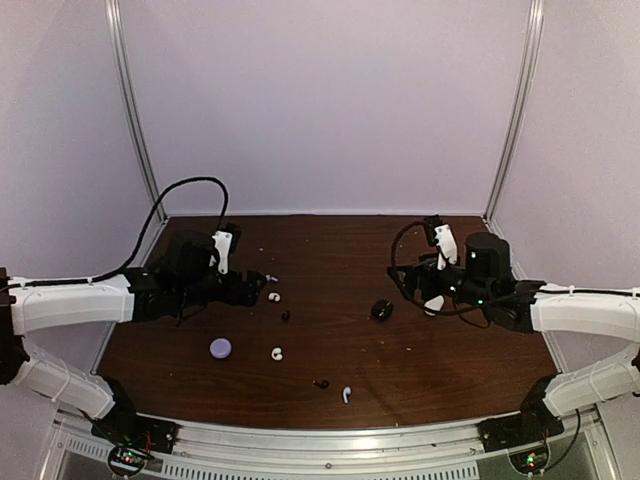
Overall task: Insert the wireless bluetooth earbuds into the charging case
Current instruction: Pick up the charging case from the center of the board.
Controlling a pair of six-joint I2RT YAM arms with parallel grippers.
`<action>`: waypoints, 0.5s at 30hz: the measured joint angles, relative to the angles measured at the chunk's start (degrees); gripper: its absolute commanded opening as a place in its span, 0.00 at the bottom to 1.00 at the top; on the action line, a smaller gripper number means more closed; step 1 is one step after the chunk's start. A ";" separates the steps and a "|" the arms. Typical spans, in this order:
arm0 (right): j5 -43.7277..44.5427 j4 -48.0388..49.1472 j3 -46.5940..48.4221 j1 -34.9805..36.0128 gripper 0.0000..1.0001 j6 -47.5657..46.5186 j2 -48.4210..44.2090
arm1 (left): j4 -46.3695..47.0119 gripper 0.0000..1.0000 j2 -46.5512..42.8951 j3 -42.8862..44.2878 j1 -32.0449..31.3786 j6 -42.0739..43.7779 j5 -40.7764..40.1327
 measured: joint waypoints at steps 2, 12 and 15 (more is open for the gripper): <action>0.44 -1.18 0.00 1.44 1.00 -1.18 0.04 | 1.46 0.98 -0.02 -0.92 -1.92 0.04 -0.44; 1.36 -8.81 1.25 4.39 1.00 -6.97 7.65 | 9.16 0.98 -1.01 -4.74 -5.18 2.23 1.53; 1.42 -10.99 2.23 4.46 1.00 -8.28 10.86 | 11.17 0.98 -1.68 -5.81 -5.31 2.84 2.99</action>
